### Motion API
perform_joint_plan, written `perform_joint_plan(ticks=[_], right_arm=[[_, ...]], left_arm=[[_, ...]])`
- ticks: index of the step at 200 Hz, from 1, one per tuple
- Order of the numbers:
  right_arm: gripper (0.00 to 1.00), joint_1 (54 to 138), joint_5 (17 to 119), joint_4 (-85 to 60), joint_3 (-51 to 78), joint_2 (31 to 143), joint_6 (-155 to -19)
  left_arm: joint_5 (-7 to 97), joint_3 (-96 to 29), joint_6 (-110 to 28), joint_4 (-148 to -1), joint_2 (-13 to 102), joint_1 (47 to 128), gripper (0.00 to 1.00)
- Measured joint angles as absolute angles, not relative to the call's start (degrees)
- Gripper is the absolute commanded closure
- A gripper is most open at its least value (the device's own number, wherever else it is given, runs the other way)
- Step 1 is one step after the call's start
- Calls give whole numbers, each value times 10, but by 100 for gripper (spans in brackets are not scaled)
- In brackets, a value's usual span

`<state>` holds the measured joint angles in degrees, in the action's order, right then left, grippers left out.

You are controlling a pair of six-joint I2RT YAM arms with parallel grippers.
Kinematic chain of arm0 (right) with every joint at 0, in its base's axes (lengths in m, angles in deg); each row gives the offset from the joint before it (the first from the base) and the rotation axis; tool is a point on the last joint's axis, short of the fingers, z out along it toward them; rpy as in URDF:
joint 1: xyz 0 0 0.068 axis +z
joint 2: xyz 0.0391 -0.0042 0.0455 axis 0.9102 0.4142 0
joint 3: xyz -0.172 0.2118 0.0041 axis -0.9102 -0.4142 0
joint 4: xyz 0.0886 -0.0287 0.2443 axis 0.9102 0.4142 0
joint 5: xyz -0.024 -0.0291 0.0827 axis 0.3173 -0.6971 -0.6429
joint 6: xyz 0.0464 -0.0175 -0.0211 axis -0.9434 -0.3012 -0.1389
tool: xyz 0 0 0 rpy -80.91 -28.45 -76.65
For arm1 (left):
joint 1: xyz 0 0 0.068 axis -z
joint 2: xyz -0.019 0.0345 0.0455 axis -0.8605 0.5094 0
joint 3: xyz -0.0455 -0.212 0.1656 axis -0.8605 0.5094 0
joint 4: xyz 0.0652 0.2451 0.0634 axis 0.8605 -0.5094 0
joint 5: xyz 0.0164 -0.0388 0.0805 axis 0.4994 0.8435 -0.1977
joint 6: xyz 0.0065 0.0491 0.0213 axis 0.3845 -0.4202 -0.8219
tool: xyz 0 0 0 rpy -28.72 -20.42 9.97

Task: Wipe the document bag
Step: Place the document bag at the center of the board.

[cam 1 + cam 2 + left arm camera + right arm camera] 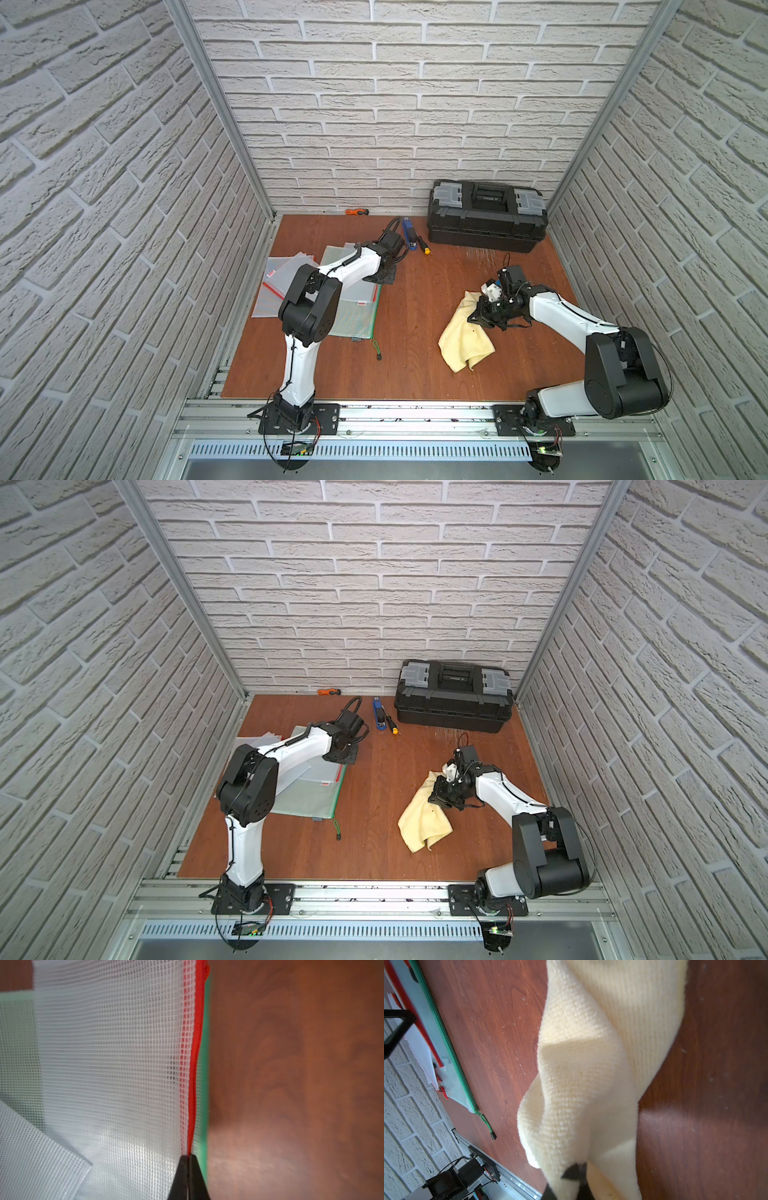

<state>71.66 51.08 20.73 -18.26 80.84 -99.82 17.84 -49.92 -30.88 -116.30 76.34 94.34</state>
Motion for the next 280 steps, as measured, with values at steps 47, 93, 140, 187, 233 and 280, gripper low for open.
perform_joint_plan(ticks=[47,93,140,187,233,280], right_arm=[[98,716,526,225,-173,786,-997],[98,705,578,293,-131,726,-975],[98,682,645,376,-86,635,-961],[98,676,693,415,-62,579,-960],[98,675,693,423,-55,607,-960],[98,675,662,417,-35,626,-959]], left_arm=[[236,-559,-267,-1135,697,1066,100],[285,-571,-217,-1105,729,1119,100],[327,-571,-171,-1094,783,1150,100],[346,-565,-139,-1074,794,1198,99],[357,-504,-104,-1019,792,1222,30],[316,-412,-85,-968,712,1213,15]])
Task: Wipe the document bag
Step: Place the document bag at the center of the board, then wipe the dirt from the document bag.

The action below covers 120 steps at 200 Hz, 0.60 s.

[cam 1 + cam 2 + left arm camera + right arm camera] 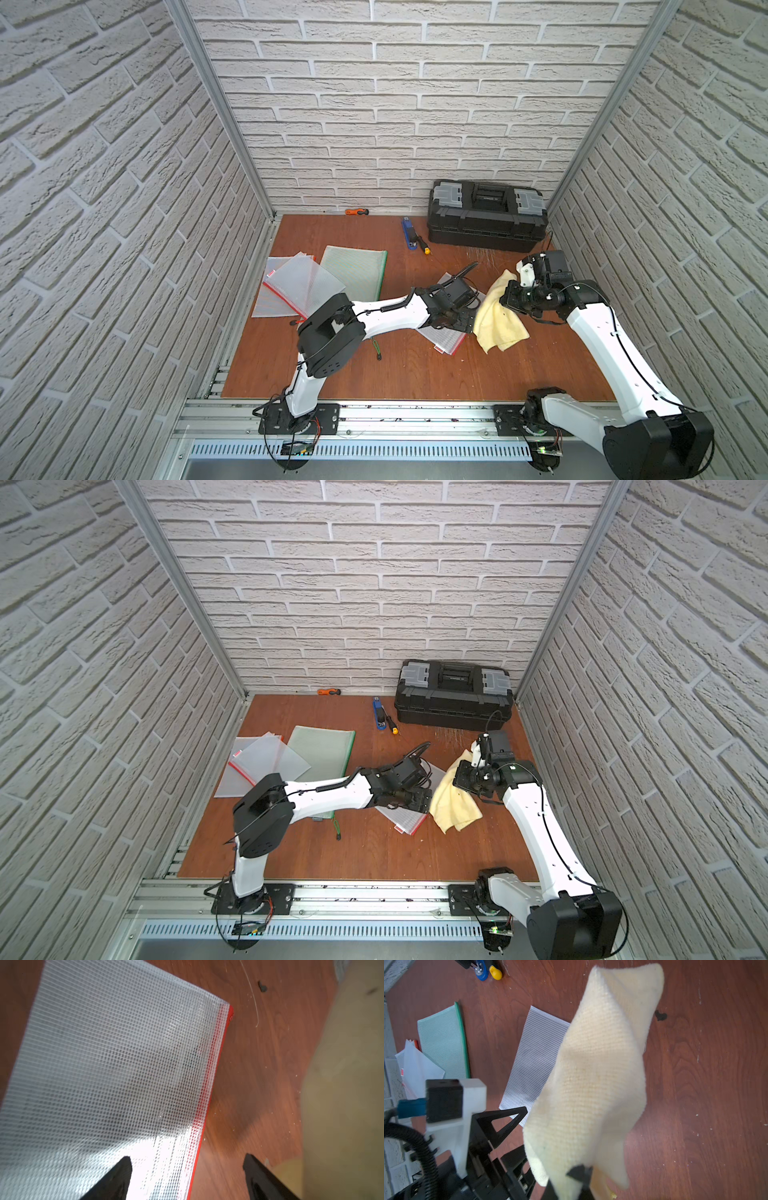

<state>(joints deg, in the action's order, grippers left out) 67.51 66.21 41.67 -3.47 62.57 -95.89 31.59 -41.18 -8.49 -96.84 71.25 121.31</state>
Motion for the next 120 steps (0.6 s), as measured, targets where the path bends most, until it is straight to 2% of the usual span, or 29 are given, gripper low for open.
perform_joint_plan(ticks=[9,34,46,67,71,120], right_arm=[[98,675,647,410,-35,629,-961],[98,679,598,378,-41,661,-974],[98,684,586,365,-43,683,-979],[98,705,572,345,-42,715,-986],[98,710,570,342,-41,719,-986],[98,774,559,328,10,807,-974]], left_arm=[[308,-399,-83,-965,686,1210,24],[292,-377,-75,-958,626,1190,70],[286,-359,-71,-952,606,1177,82],[279,-312,-68,-949,586,1152,98],[279,-301,-71,-949,585,1147,100],[295,-200,-70,-949,582,1100,100]])
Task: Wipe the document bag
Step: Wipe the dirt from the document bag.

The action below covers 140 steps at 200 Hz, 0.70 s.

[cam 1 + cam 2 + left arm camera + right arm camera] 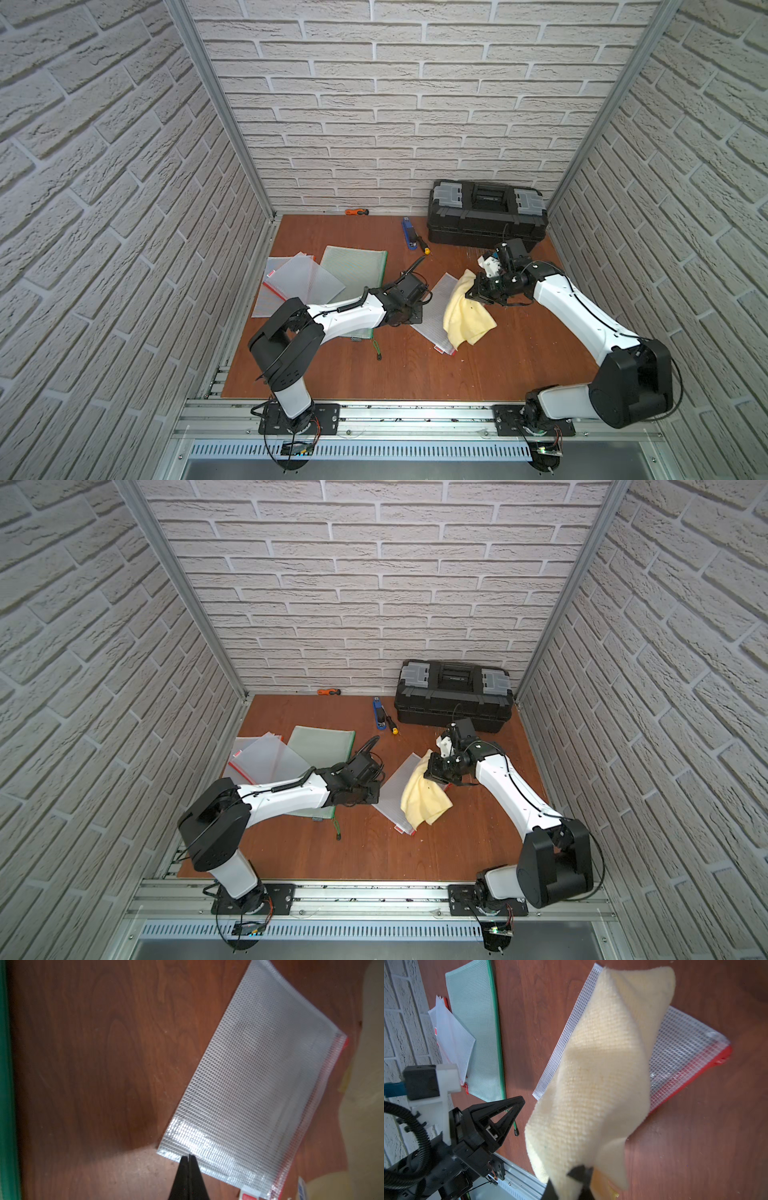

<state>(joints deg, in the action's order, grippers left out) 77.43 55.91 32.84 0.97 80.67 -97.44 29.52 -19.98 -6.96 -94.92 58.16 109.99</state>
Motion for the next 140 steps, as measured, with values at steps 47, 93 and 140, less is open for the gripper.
perform_joint_plan(ticks=[47,93,140], right_arm=[[98,817,552,316,46,883,-956],[98,870,544,287,63,963,-952],[98,899,536,251,62,1017,-961]], left_arm=[[311,-200,-71,-928,594,1097,100],[317,-199,-72,-929,620,1097,100],[320,-196,-72,-927,622,1097,100]])
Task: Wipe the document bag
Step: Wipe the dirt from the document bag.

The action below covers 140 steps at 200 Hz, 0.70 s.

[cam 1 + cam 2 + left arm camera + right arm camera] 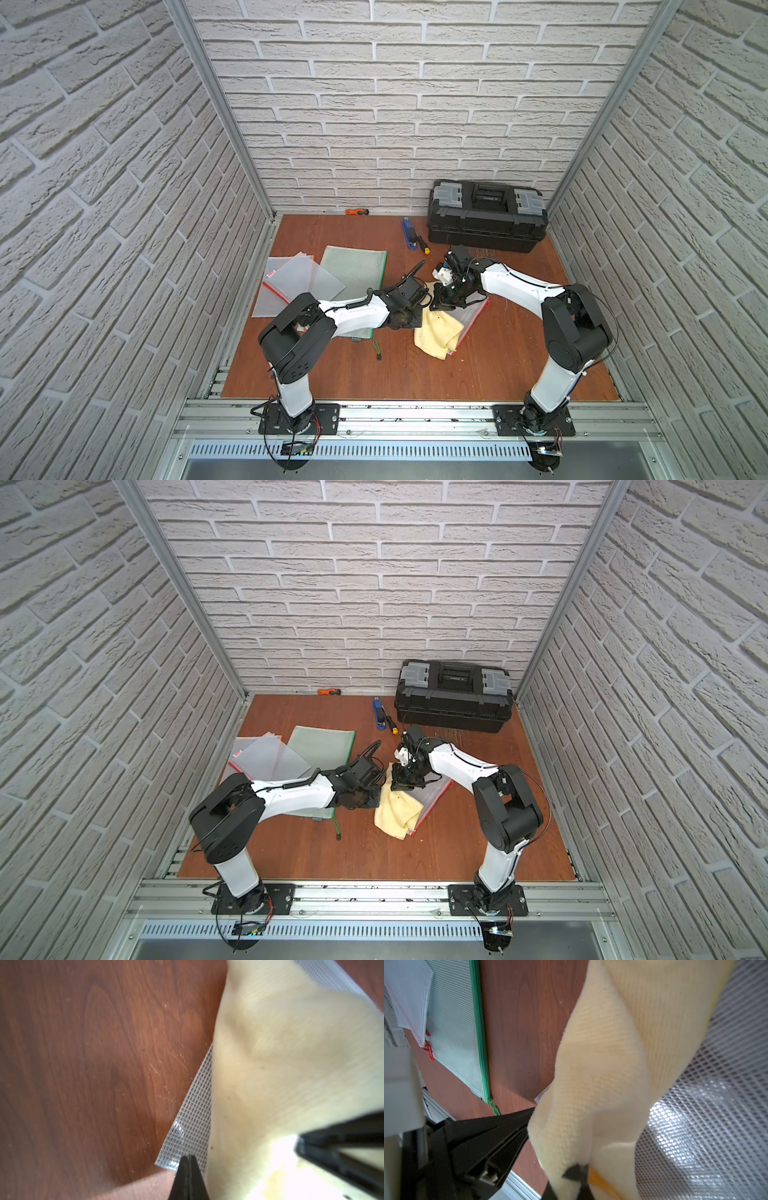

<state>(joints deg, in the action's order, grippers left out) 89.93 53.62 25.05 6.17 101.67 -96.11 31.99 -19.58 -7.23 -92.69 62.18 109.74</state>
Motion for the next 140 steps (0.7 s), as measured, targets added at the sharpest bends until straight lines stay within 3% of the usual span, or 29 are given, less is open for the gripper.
perform_joint_plan(ticks=[140], right_arm=[[98,868,498,198,29,1078,-973]], left_arm=[[329,-192,-69,-909,646,1098,100]])
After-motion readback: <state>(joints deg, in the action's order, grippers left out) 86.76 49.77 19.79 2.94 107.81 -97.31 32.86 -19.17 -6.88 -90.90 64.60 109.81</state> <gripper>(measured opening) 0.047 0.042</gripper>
